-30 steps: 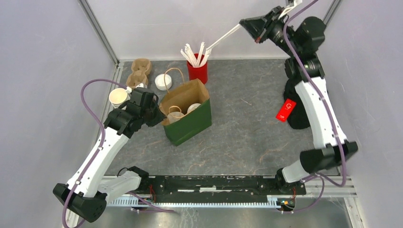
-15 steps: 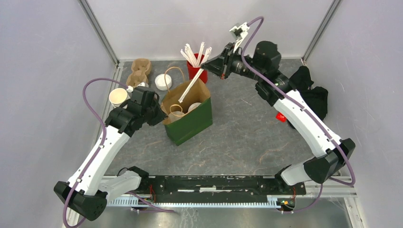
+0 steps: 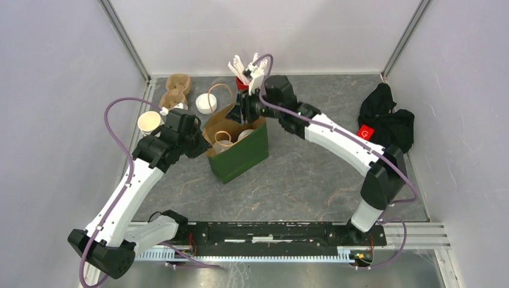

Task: Pack the takeout coffee

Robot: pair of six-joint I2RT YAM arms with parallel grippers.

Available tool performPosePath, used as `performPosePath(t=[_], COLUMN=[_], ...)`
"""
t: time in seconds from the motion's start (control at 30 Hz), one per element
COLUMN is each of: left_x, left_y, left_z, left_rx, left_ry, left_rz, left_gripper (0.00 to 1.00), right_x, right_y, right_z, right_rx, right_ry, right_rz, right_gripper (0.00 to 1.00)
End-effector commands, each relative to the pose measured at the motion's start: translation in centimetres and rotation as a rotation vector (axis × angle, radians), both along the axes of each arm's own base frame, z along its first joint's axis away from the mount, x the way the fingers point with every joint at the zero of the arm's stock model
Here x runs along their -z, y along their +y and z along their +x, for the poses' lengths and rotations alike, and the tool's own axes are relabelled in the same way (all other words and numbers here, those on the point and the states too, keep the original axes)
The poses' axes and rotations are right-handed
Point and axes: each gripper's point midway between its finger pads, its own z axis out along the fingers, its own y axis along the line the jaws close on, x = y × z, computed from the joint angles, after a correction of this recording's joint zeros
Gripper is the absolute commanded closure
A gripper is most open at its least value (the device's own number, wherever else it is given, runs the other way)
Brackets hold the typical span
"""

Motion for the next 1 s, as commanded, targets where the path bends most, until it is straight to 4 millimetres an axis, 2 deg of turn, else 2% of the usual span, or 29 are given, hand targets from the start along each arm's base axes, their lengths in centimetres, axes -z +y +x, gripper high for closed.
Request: performPosePath(t=[0.0,0.23,0.37,0.5,0.57,0.73,0.83,0.97], left_x=[-1.5,-2.0,-2.5,-3.2,-3.8,-5.8,-7.4,-9.6], left_y=[0.4,0.9,1.1,1.1,1.3,2.0,2.4,2.7], left_z=[0.6,0.1,-0.4,-0.9,-1.3,-2.1,-2.6,-3.2], left_rx=[0.009,0.007,0.020,0.038,0.044,0.058,0.063,0.066], left_ry=[-0.062,-0.083,-0.088,-0.103,-0.104,-0.144,-0.194,-0.261], left_rz=[0.019,0.029,0.029,0.023,0.028,0.048,0.040,0.022], left_gripper=[0.97,0.80,0.71,0.62,0.55,0.37,0.29,0.26], right_x=[-4.6,-5.8,-4.6,-3.7,-3.1,-1.7,-0.3,0.9], right_y=[-4.2,-9.9,-11.3,-10.5,-10.3,-9.8,-8.6,-8.1], right_z=[2.5,2.3,3.0,3.7,4.3,5.4,5.3,5.4], right_rx=[0.064,0.114,0.147,0.145,0.163,0.178,0.145,0.156], right_ry=[-0.064,-0.168,-0.183,-0.150,-0.160,-0.184,-0.166,-0.153], right_rz=[-0.086,-0.247,-0.349,-0.367,-0.396,-0.451,-0.479,-0.518], right_gripper=[0.49,0.35,0.31,0.30,0.26,0.29,0.36,0.54])
